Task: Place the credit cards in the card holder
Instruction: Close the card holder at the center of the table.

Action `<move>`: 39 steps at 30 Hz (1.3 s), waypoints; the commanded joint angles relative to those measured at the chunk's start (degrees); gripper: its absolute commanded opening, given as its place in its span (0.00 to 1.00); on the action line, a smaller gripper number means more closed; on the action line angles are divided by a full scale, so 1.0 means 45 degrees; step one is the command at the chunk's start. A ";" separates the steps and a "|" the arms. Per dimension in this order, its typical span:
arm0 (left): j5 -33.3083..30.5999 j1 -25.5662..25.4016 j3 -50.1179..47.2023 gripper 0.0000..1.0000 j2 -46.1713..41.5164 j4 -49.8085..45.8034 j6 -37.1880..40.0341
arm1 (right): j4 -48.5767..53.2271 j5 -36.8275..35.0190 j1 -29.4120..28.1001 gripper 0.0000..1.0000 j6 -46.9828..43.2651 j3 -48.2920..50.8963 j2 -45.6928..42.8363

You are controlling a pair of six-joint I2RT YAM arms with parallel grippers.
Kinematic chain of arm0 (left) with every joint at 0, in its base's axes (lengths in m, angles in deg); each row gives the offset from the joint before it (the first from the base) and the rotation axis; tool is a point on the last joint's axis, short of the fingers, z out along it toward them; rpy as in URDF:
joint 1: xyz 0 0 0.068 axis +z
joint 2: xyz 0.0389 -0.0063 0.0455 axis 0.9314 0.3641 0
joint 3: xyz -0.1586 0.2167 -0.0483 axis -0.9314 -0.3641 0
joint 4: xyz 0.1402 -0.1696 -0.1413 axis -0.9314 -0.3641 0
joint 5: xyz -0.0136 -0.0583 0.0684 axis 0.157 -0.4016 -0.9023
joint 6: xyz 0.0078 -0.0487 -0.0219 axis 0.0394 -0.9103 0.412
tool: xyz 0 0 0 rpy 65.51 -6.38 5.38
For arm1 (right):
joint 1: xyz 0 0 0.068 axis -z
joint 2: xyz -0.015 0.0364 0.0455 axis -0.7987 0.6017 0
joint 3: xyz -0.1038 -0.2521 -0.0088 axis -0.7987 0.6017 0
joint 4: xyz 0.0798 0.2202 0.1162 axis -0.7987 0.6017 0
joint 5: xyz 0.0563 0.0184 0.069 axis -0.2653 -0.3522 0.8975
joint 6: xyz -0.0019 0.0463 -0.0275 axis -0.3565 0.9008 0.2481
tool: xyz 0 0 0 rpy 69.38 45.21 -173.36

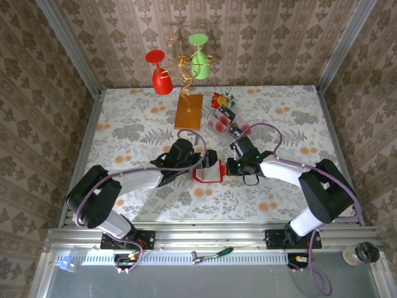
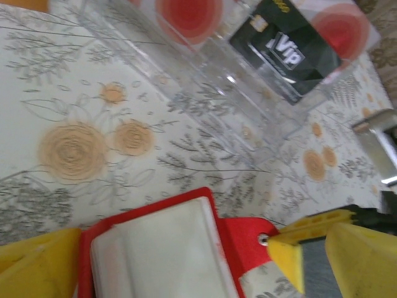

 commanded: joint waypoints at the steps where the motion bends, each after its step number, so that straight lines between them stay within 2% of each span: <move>1: 0.0211 -0.0393 0.0046 1.00 0.0438 0.1195 -0.0852 | -0.0334 0.0363 0.0006 0.00 0.0174 0.0274 0.0213; 11: -0.0373 -0.0997 -0.0220 1.00 0.1430 0.2786 -0.2110 | -0.0411 0.0530 0.0059 0.00 0.0299 0.0241 0.0159; 18: -0.0647 -0.1025 -0.0951 1.00 0.2296 0.3909 -0.2861 | 0.0502 0.0490 0.0610 0.31 0.0137 0.0106 -0.0535; 23: -0.0762 -0.1076 -0.1178 1.00 0.2774 0.4209 -0.3025 | 0.1615 0.0167 0.1304 0.39 -0.0095 -0.0030 -0.1238; 29: -0.1244 -0.1168 -0.1339 1.00 0.2626 0.3809 -0.2838 | 0.2242 0.0001 0.1740 0.40 -0.0117 -0.0113 -0.1719; 39: -0.1252 -0.0781 -0.0838 1.00 0.0503 0.1840 -0.1992 | 0.1854 0.1083 0.1482 0.36 0.0254 -0.0086 -0.3059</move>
